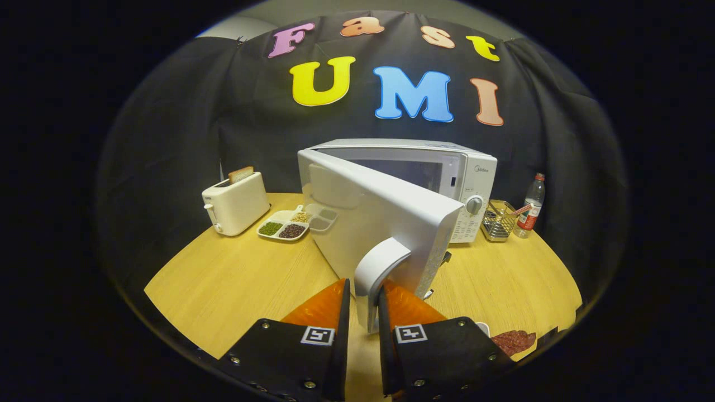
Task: Open the microwave, put the food inside, and close the microwave door.
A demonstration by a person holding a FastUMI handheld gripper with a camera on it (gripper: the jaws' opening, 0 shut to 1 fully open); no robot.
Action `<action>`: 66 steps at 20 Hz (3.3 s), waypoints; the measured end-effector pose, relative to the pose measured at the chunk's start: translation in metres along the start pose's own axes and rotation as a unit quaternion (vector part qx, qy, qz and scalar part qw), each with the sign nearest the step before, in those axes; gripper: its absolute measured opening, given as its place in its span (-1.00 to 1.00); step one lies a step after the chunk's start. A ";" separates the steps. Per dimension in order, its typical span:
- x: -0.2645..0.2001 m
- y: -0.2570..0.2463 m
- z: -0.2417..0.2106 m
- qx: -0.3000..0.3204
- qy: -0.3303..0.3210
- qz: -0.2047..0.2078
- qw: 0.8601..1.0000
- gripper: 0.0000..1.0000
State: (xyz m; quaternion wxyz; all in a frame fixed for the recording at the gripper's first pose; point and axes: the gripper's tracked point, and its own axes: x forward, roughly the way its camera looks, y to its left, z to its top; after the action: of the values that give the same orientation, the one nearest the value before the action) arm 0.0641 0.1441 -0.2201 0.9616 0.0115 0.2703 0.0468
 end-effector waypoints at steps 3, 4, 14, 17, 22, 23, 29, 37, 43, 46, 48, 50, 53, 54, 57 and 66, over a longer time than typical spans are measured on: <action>-0.008 0.022 -0.007 -0.008 0.003 0.013 1.000 -0.49; -0.009 0.030 -0.010 -0.010 0.004 0.017 1.000 -0.49; -0.018 0.091 -0.020 -0.004 0.002 0.026 1.000 -0.45; -0.024 0.105 -0.022 0.005 -0.001 0.025 1.000 -0.44; -0.029 0.136 -0.029 0.001 0.002 0.052 0.999 -0.42; -0.029 0.141 -0.030 0.001 0.004 0.053 0.999 -0.42; -0.032 0.168 -0.027 -0.007 0.003 0.071 0.997 -0.42; -0.072 0.227 -0.006 -0.016 -0.033 0.233 0.972 -0.42; -0.099 0.198 0.039 -0.009 -0.099 0.245 0.964 1.00; -0.112 0.159 0.058 -0.002 -0.131 0.211 0.969 0.98; -0.112 0.132 0.066 0.003 -0.144 0.188 0.971 0.98; -0.109 0.098 0.069 0.001 -0.152 0.150 0.977 0.98; -0.103 0.055 0.059 0.012 -0.145 0.107 0.984 0.98; -0.102 0.041 0.058 0.020 -0.143 0.094 0.985 0.98; -0.100 -0.006 0.052 0.033 -0.141 0.051 0.988 0.98; -0.088 -0.127 0.008 0.102 -0.094 -0.053 0.989 0.98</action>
State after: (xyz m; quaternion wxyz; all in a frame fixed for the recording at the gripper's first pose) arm 0.0039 0.0096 -0.1737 0.9776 0.0999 0.1825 -0.0330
